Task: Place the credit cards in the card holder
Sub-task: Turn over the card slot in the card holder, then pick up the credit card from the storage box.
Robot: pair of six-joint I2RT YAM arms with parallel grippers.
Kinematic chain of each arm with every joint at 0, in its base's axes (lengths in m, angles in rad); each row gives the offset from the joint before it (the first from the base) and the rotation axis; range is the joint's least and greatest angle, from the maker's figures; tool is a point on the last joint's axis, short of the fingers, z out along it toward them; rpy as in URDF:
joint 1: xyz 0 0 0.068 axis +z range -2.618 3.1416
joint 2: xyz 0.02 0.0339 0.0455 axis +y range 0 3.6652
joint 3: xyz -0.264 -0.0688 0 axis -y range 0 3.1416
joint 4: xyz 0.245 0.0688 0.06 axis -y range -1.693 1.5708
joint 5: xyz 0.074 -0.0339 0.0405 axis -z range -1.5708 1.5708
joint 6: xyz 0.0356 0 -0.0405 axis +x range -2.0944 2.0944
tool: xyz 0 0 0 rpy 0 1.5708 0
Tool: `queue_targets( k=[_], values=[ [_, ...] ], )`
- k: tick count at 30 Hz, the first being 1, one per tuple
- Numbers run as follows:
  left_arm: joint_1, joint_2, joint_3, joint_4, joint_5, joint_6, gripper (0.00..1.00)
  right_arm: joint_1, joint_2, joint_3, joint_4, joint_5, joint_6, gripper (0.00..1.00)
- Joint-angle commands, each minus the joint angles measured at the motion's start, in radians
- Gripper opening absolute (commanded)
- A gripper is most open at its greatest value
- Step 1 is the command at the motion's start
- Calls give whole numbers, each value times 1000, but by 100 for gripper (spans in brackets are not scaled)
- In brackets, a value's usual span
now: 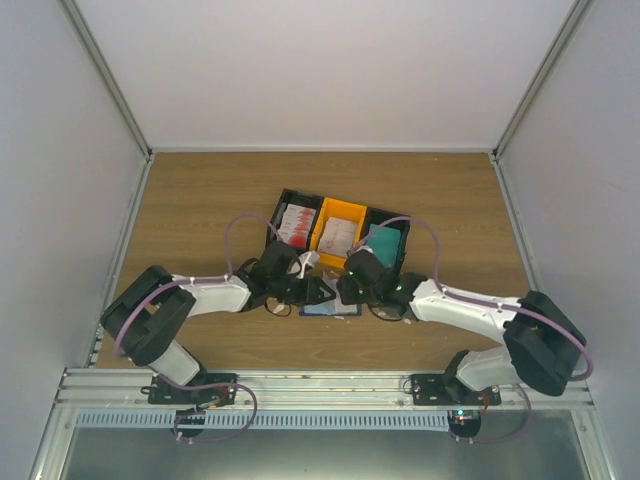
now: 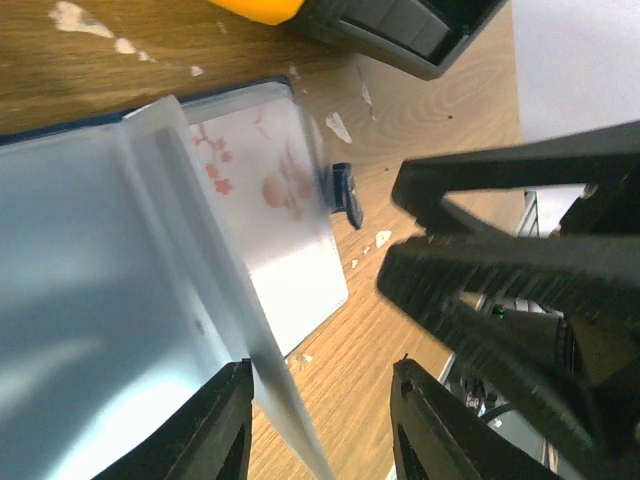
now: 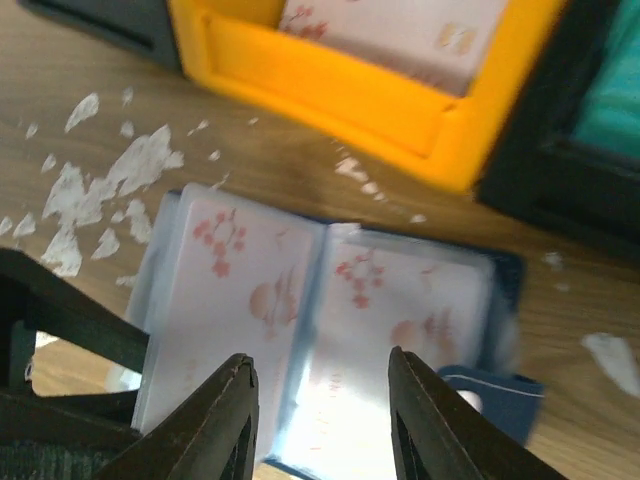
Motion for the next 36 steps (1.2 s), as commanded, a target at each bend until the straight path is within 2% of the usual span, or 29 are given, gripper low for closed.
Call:
queue_targets(
  k=[1, 6, 9, 15, 18, 21, 26, 33, 36],
  values=[
    [-26, 55, 53, 57, 45, 31, 41, -52, -72, -34, -85, 127, 39, 39],
    [-43, 92, 98, 49, 43, 44, 49, -127, -162, -38, -129, 138, 2, 42],
    [-43, 51, 101, 31, 1, 56, 57, -177, -211, -30, -152, 123, -53, 43],
    [-40, -94, 123, -118, -201, 112, 71, -281, -254, 65, -215, 59, -188, 49],
    [-34, -161, 125, -208, -328, 110, 72, -339, -223, 134, -254, 37, -239, 50],
    [-2, -220, 115, -295, -425, 99, 69, -397, -163, 182, -279, 25, -279, 49],
    [92, -259, 87, -354, -408, 111, 61, -442, -43, 249, -282, -56, -338, 42],
    [229, -179, 106, -361, -351, 120, 40, -463, 141, 346, -290, -80, -453, 32],
    [272, -121, 131, -359, -349, 120, 35, -474, 203, 367, -291, -89, -486, 30]
  ],
)
